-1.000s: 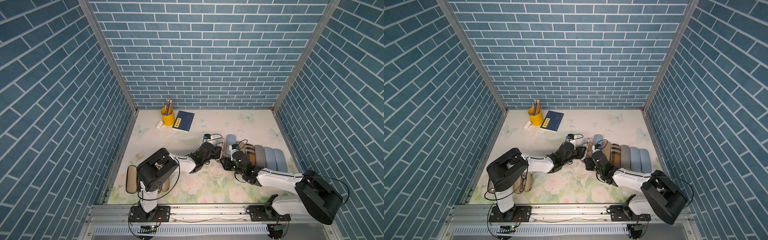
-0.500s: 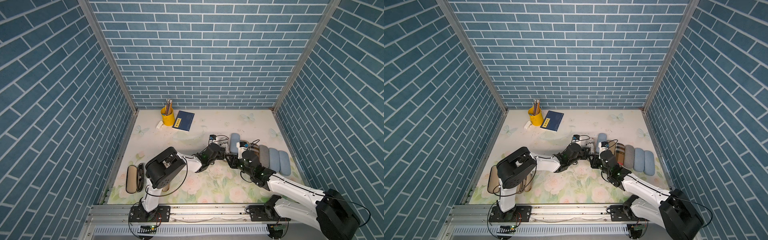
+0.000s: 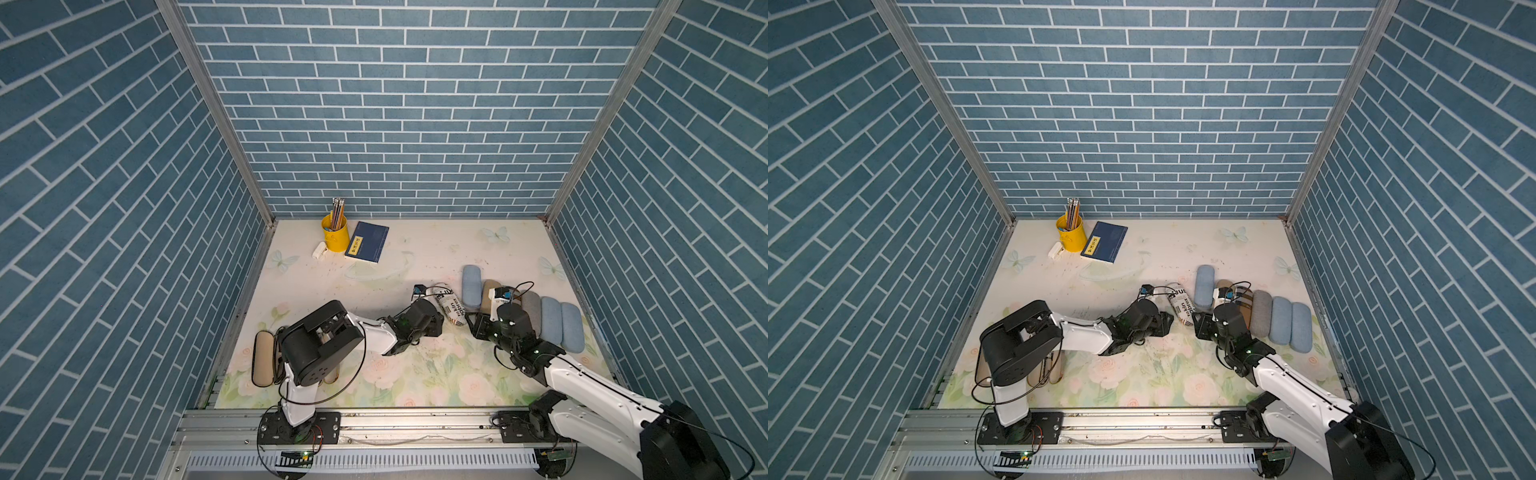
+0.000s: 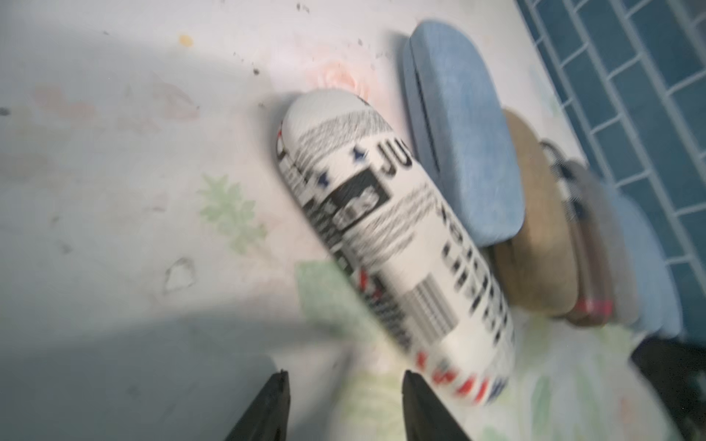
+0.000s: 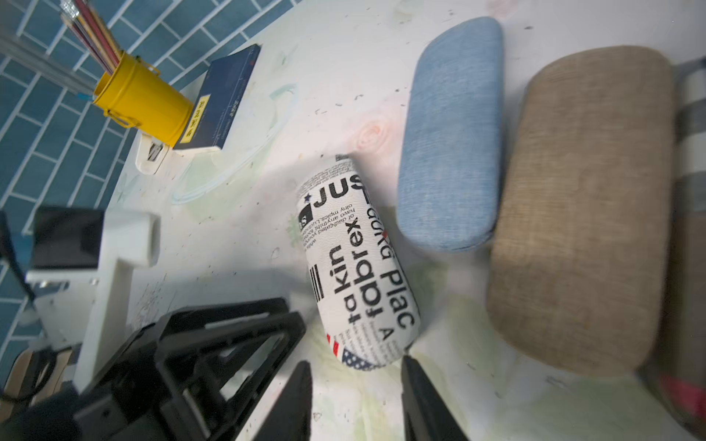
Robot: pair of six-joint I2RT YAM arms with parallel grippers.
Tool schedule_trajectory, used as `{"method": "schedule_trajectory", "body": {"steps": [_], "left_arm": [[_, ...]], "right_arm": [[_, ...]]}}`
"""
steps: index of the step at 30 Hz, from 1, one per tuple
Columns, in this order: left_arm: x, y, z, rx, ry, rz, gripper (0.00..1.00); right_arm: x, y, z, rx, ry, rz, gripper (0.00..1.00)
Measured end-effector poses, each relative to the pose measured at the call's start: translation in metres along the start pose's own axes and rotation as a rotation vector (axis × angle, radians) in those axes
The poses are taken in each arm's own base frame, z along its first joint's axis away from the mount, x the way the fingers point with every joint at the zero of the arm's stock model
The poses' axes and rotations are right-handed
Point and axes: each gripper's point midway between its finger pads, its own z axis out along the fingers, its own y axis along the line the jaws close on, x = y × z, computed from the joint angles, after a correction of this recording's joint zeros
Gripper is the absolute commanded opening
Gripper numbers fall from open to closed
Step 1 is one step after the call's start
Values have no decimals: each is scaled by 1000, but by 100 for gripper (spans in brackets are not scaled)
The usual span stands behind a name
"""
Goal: Close the glasses case
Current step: Move the glasses case to the center of the board.
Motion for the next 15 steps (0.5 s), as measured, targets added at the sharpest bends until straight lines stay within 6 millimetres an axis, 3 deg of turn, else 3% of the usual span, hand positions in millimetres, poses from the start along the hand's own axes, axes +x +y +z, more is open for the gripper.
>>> {"method": "schedule_trajectory", "body": {"steps": [5, 8, 10, 15], "left_arm": [[-30, -23, -37, 59, -61, 14, 81], [-50, -39, -56, 110, -115, 17, 84], [-56, -43, -66, 129, -138, 17, 86], [-45, -31, -73, 145, -126, 13, 85]], "right_arm": [[-51, -28, -26, 123, -131, 27, 75], [-78, -58, -44, 234, -211, 60, 77], [-87, -89, -56, 323, -241, 104, 79], [-96, -156, -86, 490, -292, 236, 79]]}}
